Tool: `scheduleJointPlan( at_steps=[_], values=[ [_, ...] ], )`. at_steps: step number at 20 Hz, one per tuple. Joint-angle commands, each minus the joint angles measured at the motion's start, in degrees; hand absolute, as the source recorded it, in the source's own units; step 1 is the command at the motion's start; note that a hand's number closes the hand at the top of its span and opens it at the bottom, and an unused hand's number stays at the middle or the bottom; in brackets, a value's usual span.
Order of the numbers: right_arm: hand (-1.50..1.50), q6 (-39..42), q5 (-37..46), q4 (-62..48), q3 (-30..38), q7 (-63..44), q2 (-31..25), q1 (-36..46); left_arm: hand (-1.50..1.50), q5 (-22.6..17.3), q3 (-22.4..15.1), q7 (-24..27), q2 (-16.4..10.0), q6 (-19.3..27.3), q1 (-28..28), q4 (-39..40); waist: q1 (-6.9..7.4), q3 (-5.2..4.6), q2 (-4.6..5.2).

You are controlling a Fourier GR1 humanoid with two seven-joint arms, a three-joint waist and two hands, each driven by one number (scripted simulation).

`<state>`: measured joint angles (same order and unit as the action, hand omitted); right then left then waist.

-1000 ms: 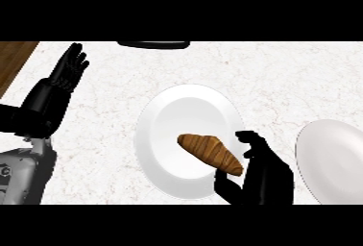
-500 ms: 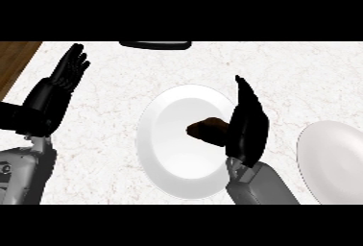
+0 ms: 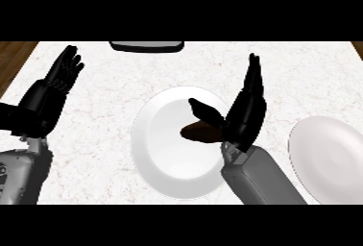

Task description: Pick the croissant from the plate and place it in the plate

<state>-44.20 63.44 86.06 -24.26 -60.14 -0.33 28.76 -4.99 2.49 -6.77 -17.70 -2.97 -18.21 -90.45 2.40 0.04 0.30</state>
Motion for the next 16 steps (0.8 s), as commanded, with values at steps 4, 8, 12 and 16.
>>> scheduleJointPlan(
  at_steps=[4,8,12,16],
  values=[
    [-1.50,-11.83,4.01,6.87,-2.00,-9.44,0.32,-7.61,0.00,-0.35,1.62,-2.16,-0.71,0.62,1.06,-2.46,-2.34,-0.02,-0.70],
    [-1.50,-12.53,4.45,16.60,-4.41,-3.23,0.32,-20.46,0.00,1.17,1.54,-1.15,-0.44,1.11,3.19,-2.73,-3.02,-0.01,-0.55],
    [-1.50,-9.05,6.02,28.59,-8.80,0.15,-1.53,-32.33,0.00,0.41,2.47,0.74,-0.33,-0.43,6.35,-4.38,-2.86,-0.03,-0.51],
    [-1.50,-8.03,9.67,38.48,-14.75,1.19,-3.95,-44.18,0.00,1.72,0.59,-1.24,1.61,1.07,8.02,-8.49,-2.93,-0.03,-0.66]
  ],
)
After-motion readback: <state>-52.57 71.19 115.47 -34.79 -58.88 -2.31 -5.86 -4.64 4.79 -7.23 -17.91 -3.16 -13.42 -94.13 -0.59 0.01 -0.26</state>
